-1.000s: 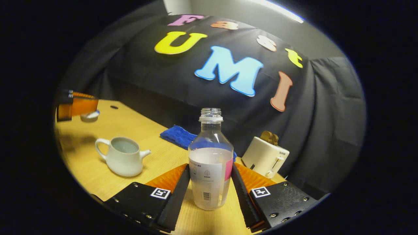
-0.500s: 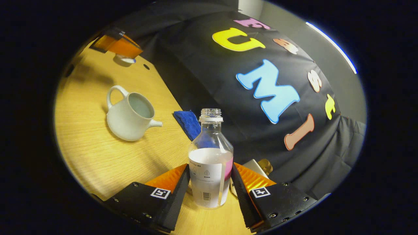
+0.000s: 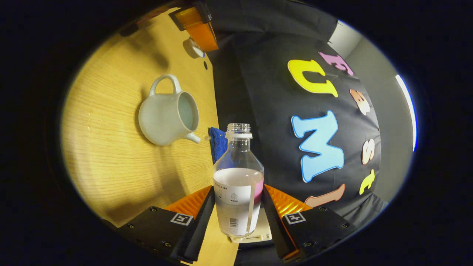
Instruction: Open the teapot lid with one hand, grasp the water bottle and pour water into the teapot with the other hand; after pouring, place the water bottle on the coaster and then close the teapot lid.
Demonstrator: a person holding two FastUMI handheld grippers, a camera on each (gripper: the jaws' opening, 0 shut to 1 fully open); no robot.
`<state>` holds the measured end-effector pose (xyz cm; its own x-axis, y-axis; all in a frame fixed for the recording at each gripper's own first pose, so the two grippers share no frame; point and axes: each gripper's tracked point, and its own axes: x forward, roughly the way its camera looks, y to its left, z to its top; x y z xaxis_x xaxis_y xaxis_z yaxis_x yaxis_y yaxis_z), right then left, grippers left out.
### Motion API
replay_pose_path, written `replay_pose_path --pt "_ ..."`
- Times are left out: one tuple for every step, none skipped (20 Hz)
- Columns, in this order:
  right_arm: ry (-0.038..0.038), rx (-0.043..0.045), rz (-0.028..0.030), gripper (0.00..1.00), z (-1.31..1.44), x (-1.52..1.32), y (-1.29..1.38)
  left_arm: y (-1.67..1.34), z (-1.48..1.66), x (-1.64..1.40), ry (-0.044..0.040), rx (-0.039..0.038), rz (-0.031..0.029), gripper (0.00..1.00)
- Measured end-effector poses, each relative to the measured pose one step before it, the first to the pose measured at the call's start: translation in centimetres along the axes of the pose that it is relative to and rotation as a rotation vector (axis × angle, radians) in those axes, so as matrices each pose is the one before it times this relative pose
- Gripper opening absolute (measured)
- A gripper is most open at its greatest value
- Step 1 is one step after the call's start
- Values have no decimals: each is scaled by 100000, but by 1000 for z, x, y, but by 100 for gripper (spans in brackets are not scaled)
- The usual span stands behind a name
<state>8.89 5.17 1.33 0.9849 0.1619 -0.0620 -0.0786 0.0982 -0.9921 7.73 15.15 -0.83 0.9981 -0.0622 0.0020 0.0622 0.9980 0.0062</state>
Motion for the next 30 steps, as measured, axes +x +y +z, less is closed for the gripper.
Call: replay_pose_path --pt "-868 -4154 609 75 160 171 259 9 40 -44 -13 -20 3 15" --pt "-1121 -4159 611 75 224 152 96 14 3 11 38 18 -9 15" --pt "-1062 -4003 166 75 162 89 -86 -3 -102 -18 -1 -30 12 15" --pt "-1309 -4040 16 75 52 -51 -333 -12 17 22 -13 -29 10 15" --pt "-1315 -4022 -240 75 182 -79 -283 -13 -4 40 21 5 -8 15" --pt "-1285 -4154 -51 75 45 90 -184 -6 24 -45 -8 3 -1 15" --pt "-893 -4123 -361 75 15 158 -292 17 -15 -6 -21 -4 18 15" --pt "-910 -4221 -487 75 -58 170 -453 32 77 -26 43 32 -8 15" --pt "-979 -3886 -684 74 47 264 -224 -44 -117 24 4 -16 7 15" --pt "-963 -3139 -521 75 165 186 -43 -44 112 -31 19 -11 13 13" --pt "-907 -2327 -338 75 134 183 -83 19 -95 51 20 -4 2 13" --pt "-757 -2239 -402 75 229 64 -120 27 40 -7 26 18 -19 13" --pt "-658 -2432 -878 75 -10 168 -577 48 -67 -6 -6 -10 -3 15" --pt "-576 -2634 -1013 74 -47 182 -400 8 45 42 8 18 4 15" --pt "-577 -2749 -1307 74 57 176 -519 -53 -54 -35 60 -1 13 15" --pt "-630 -2593 -811 74 150 111 -196 -16 -15 -59 -36 -63 22 15" --pt "-666 -2656 -471 74 199 -64 0 14 42 57 53 23 13 15" --pt "-423 -1791 232 74 60 -89 265 -11 81 0 53 22 -3 15" --pt "-361 -1286 302 74 16 -179 394 5 -88 31 -31 -55 25 15" --pt "149 -1142 177 75 -64 -159 30 -17 88 -5 59 70 -13 15" --pt "-57 -1604 -560 75 -85 102 -57 58 -129 80 1 5 25 15" --pt "-180 -2583 -1314 74 -52 8 -106 -19 73 -68 -3 -20 57 15" --pt "-252 -3095 -1803 71 -44 140 -302 -36 -2 -66 43 34 19 15" --pt "-305 -2667 -1266 71 -42 184 -285 24 7 58 7 -14 -3 15" --pt "-240 -1397 -550 74 30 -48 -261 71 -123 -21 -25 -52 26 15" --pt "-229 -839 -191 74 74 -34 -103 -24 64 -12 14 -3 3 15" --pt "-161 -699 -302 74 77 -26 -90 -83 -21 -10 4 -17 1 15" --pt "-302 -1052 -735 74 109 -48 -172 47 62 107 -9 8 -2 15" --pt "-533 -1104 -519 74 144 66 -81 3 -38 2 21 -5 0 15" --pt "-426 -638 -469 74 93 40 -110 6 35 -42 -25 -16 -1 15"
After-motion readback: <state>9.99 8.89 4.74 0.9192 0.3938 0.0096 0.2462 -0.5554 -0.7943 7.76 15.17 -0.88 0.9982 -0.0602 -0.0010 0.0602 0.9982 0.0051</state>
